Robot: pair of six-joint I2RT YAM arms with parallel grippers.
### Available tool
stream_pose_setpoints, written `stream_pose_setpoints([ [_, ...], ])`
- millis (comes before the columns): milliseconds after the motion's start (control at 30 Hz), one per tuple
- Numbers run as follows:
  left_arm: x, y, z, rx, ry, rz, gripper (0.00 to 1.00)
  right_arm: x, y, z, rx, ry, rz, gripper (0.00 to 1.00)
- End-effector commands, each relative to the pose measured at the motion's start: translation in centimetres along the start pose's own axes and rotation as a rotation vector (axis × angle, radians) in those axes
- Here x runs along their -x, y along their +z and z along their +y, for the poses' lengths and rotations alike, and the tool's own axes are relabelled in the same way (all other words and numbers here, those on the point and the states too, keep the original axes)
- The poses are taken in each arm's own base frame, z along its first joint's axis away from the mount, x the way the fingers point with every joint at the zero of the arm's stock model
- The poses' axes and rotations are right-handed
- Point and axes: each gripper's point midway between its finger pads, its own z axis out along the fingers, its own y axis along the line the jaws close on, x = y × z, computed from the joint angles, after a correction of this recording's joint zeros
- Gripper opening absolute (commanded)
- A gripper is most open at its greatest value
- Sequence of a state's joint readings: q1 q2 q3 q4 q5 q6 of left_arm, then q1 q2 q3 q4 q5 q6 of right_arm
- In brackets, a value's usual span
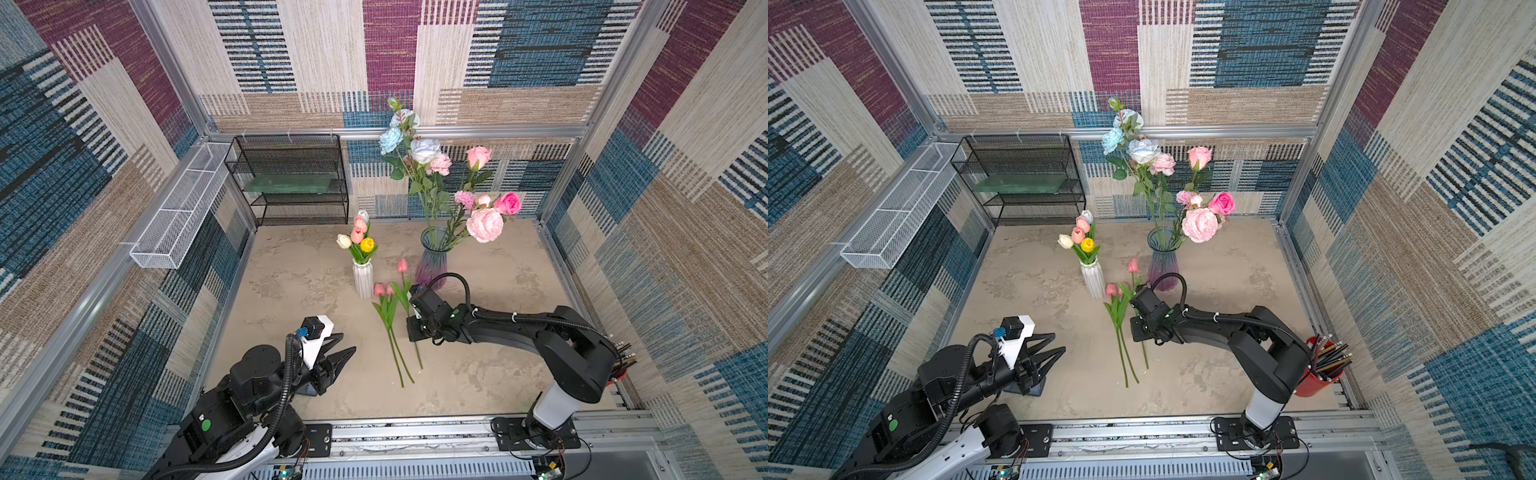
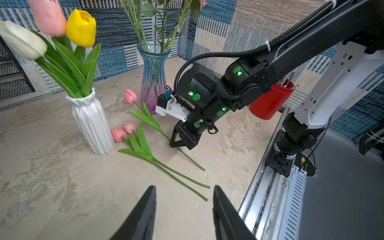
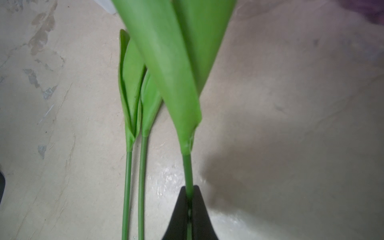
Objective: Pick out pink flowers from the vase
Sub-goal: Place the flower at the center of the board.
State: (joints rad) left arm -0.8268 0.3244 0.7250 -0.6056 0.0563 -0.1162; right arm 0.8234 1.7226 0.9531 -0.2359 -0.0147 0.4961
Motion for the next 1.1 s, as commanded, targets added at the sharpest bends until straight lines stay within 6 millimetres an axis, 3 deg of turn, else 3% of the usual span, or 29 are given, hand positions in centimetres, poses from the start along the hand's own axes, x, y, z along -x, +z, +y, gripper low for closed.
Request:
stream_pose_setpoints([
  [0, 0.0, 0.0, -0.1, -0.003, 0.03, -0.005, 0.46, -0.1, 1.1, 1.0, 0.039, 0.005, 0.038, 0.05],
  [133, 0.0, 0.0, 0.0, -0.002, 0.033, -0.006, 0.46, -0.9, 2.1, 1.3, 0.041, 0.005, 0.07, 0.06],
  [467, 0.1, 0.0, -0.1, -0.006, 0.041, -0.011, 0.46, -2.4, 2.4, 1.6, 0.032, 0.011, 0.091, 0.12],
  [767, 0.2, -0.2, 0.0, 0.001, 0.044, -0.021, 0.46, -2.0, 1.2, 1.3, 0.015, 0.021, 0.054, 0.06],
  [1067, 0.2, -0.3, 0.2, 0.013, 0.044, -0.027, 0.47, -1.0, -1.4, 1.8, 0.037, 0.005, -0.036, 0.01],
])
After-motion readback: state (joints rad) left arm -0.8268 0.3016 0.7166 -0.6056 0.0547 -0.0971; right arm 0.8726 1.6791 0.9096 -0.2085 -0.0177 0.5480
